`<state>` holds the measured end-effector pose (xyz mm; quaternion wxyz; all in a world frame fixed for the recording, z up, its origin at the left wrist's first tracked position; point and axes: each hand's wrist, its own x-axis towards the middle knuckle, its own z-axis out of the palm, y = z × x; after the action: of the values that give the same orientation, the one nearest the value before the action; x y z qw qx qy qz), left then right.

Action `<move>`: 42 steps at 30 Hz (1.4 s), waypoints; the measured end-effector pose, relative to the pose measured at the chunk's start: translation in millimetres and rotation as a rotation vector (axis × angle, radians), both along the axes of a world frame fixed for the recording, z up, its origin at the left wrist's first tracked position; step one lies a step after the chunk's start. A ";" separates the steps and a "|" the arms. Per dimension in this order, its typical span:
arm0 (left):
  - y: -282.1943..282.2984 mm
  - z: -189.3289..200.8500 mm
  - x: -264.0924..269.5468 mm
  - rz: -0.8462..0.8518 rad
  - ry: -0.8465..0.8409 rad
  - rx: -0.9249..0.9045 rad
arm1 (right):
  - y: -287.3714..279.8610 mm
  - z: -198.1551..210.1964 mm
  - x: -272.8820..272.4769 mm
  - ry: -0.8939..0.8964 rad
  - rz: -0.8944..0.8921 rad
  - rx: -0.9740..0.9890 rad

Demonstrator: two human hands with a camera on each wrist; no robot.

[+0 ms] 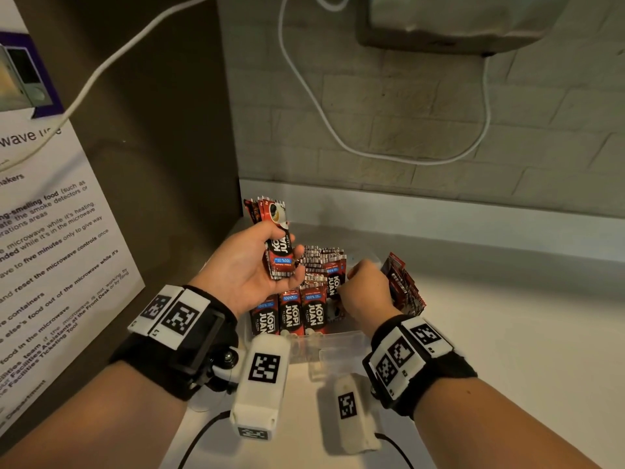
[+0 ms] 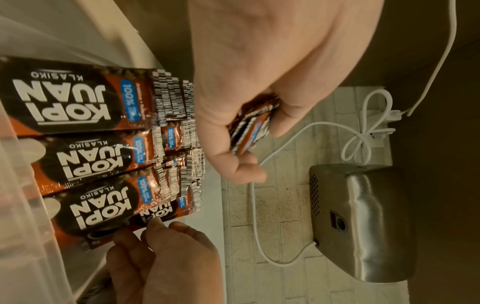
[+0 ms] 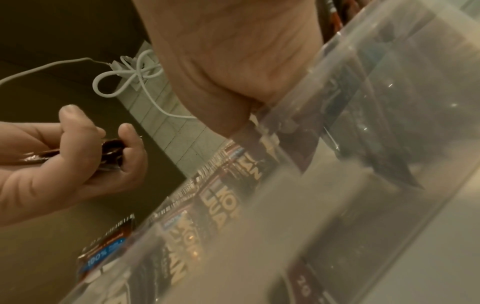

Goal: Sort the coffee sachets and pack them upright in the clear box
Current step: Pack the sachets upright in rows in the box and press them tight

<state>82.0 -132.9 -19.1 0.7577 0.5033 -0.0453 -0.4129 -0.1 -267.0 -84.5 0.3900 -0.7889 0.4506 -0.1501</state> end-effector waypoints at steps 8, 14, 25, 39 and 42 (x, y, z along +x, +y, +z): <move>0.6 -1.0 -1.5 -0.024 -0.085 0.010 | 3.0 5.0 -2.4 -0.132 -0.025 -0.133; -3.7 -1.0 -9.3 -0.098 -0.153 0.050 | 15.8 37.0 -8.7 -0.603 0.094 0.144; -10.3 0.5 -3.6 -0.044 -0.181 0.012 | -1.0 63.9 -29.7 -0.671 0.140 0.217; -20.2 -4.6 -5.9 -0.169 -0.274 0.024 | -3.9 76.9 -32.4 -0.698 0.187 0.158; -22.8 -5.1 -8.5 -0.168 -0.286 0.005 | -1.3 73.4 -28.6 -0.861 0.103 0.292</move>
<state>73.5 -155.7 -24.2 0.7052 0.5533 -0.1936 -0.3989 -28.8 -268.3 -11.2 0.6558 -0.6128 0.2242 -0.3797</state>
